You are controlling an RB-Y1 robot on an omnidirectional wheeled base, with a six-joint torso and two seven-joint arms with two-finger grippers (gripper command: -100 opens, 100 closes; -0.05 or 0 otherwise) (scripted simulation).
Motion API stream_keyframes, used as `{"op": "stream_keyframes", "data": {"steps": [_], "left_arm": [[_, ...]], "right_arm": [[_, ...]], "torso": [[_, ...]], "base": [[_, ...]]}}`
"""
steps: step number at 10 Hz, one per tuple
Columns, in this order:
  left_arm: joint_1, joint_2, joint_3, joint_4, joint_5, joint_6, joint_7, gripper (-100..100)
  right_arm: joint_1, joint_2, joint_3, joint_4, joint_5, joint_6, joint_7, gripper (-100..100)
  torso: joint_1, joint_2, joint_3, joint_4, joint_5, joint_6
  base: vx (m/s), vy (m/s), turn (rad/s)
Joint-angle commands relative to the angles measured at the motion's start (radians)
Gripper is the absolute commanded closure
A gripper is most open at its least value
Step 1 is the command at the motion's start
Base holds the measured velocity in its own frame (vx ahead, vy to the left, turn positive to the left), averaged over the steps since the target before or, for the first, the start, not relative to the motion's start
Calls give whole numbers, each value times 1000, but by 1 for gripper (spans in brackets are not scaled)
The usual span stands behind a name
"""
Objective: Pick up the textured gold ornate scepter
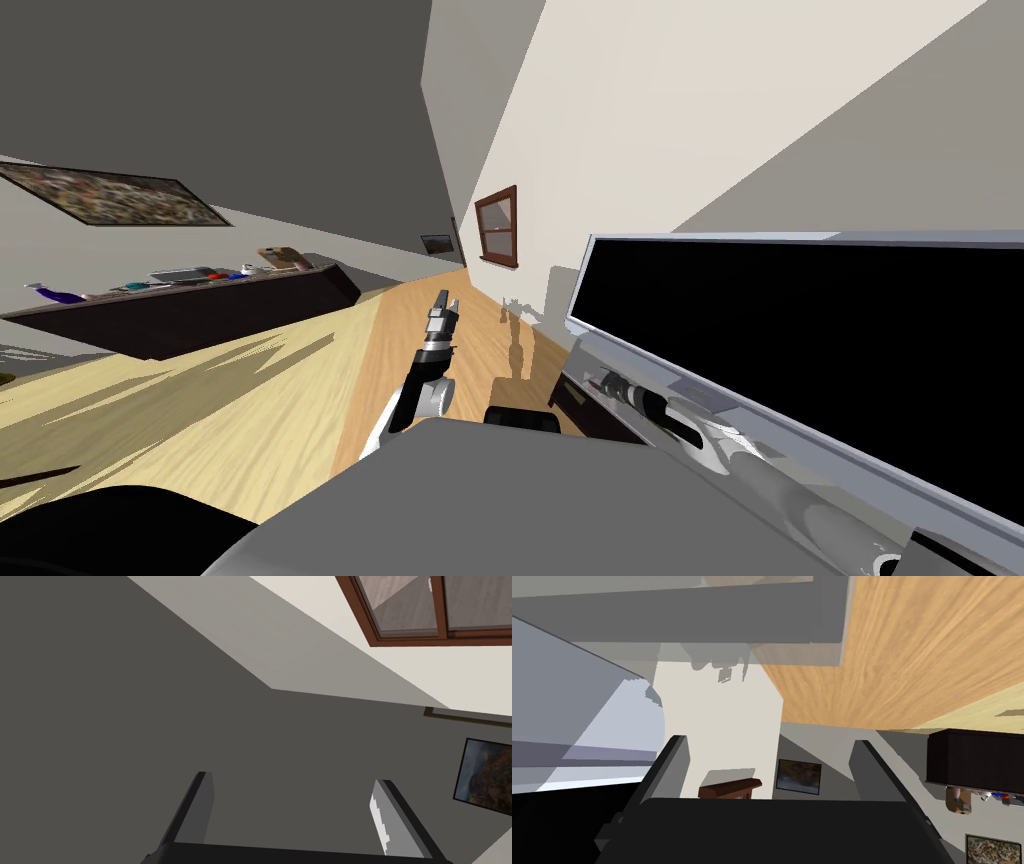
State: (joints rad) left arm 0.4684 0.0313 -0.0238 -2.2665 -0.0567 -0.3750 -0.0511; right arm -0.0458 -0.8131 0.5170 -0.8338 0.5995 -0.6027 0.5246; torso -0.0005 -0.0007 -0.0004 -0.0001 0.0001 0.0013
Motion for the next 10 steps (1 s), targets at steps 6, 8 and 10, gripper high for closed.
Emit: {"op": "stream_keyframes", "data": {"steps": [6, 8, 10], "left_arm": [[0, 0, 0, 0, 0, 0, 0, 0], [0, 0, 0, 0, 0, 0, 0, 0], [0, 0, 0, 0, 0, 0, 0, 0]], "right_arm": [[47, -88, 77, 84, 71, 52, -8, -100], [47, -88, 77, 84, 71, 52, -8, -100], [63, -108, 103, 128, 96, 62, -5, -100]], "torso": [[0, 0, 0, 0, 0, 0], [0, 1, 0, 0, 0, 0], [0, 1, 1, 0, 0, 0]], "base": [[29, -10, 78], [6, -4, -10], [25, -12, 90]]}}
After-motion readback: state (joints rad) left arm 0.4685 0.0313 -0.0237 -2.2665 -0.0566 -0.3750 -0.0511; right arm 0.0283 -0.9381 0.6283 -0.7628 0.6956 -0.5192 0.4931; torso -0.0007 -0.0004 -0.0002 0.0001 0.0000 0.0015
